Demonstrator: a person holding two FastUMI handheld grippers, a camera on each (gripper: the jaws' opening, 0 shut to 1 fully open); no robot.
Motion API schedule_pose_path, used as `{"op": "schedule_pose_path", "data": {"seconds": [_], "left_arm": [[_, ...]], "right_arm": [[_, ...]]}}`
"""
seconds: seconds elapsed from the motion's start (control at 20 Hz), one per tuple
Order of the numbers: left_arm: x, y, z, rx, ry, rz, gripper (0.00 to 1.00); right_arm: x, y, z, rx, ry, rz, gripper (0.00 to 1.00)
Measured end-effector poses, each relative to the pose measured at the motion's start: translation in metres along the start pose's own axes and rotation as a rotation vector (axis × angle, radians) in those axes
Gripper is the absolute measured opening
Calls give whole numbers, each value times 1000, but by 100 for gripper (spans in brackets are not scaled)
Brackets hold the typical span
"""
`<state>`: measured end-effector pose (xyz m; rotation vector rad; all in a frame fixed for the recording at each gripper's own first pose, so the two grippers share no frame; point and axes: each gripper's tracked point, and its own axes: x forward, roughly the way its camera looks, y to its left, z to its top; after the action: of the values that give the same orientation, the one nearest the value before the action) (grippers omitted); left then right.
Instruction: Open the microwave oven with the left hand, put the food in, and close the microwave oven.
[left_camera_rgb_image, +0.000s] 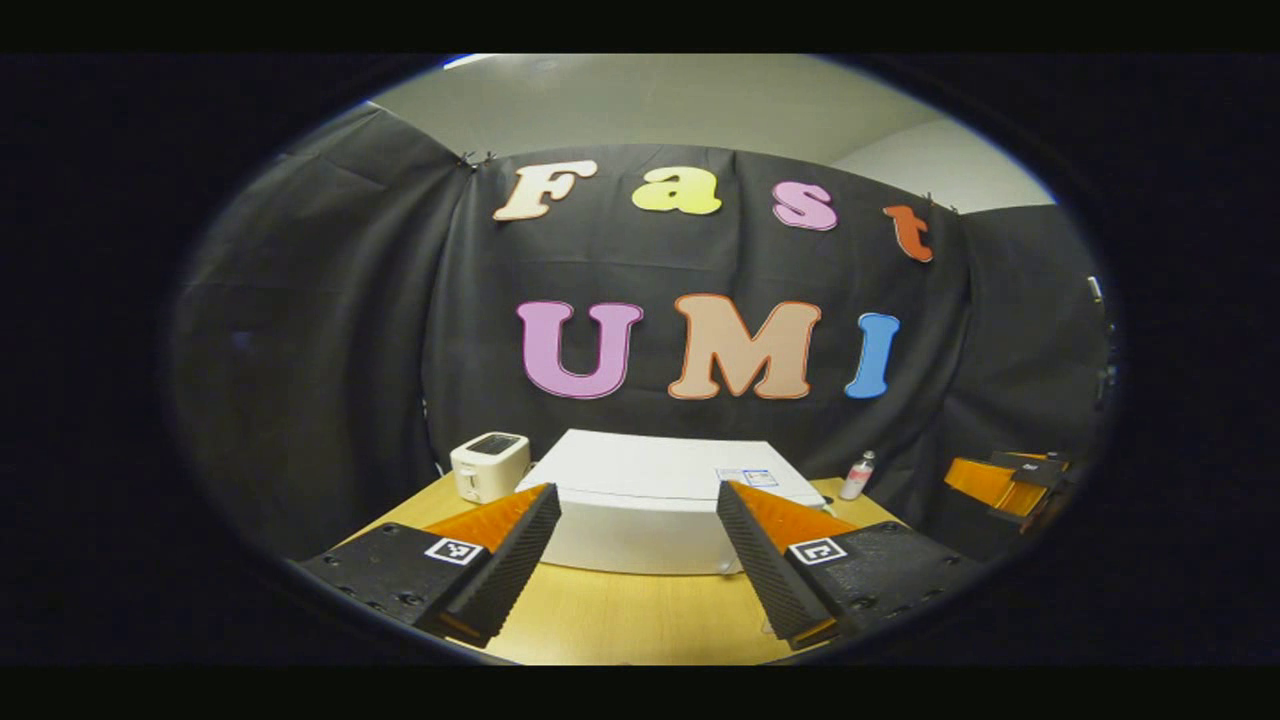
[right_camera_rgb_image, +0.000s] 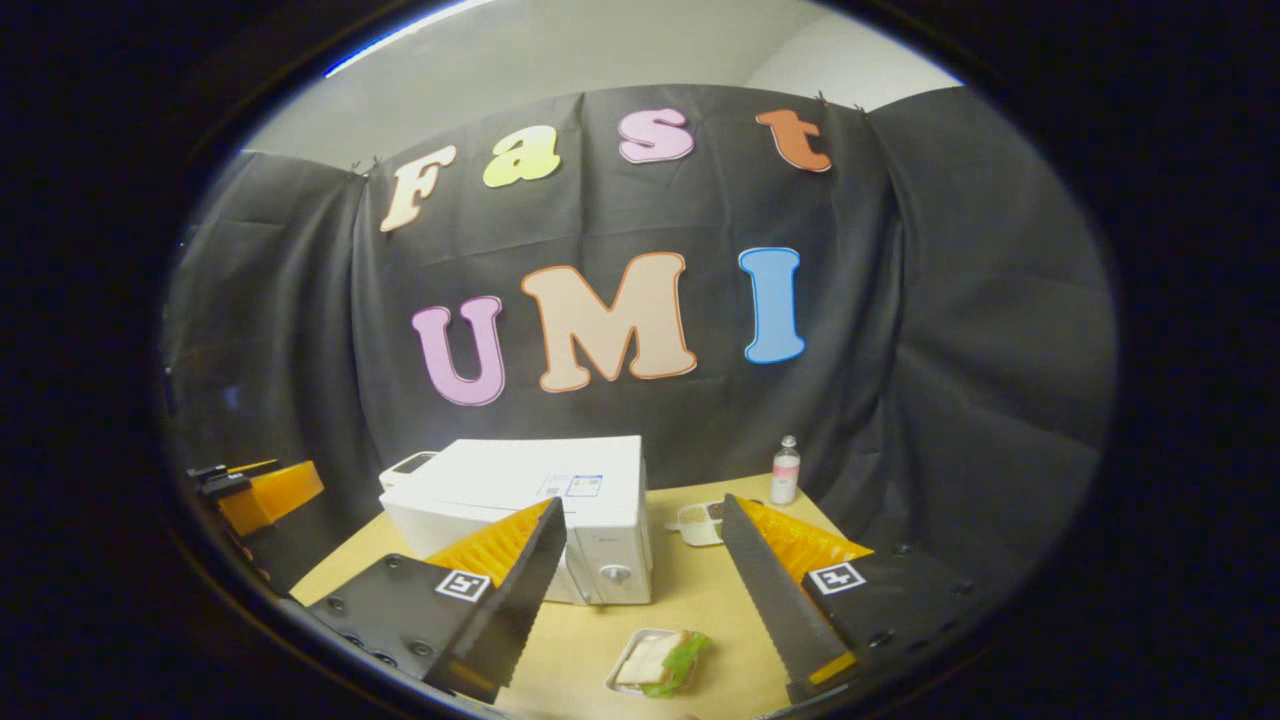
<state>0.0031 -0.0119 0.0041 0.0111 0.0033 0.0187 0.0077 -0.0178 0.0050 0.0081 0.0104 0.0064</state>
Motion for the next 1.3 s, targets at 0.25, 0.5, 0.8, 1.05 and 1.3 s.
{"op": "schedule_pose_path", "data": {"seconds": [0.25, 0.5, 0.8, 1.05, 1.3], "left_arm": [[2, -2, -3, 0, 13, -3, 92], [8, -1, -20, 0, 58, -3, 96], [16, -10, -53, 10, 134, -37, 95], [28, -31, -101, -14, 221, -102, 93], [44, -48, -148, -35, 319, -149, 93]], "right_arm": [[1, -1, 1, 3, -1, 4, 92], [1, -1, -4, 9, 6, -2, 92], [-1, -7, -18, 38, 39, -26, 92], [-4, -12, -28, 40, 55, -53, 92], [-10, -24, -40, 56, 82, -91, 92]]}}
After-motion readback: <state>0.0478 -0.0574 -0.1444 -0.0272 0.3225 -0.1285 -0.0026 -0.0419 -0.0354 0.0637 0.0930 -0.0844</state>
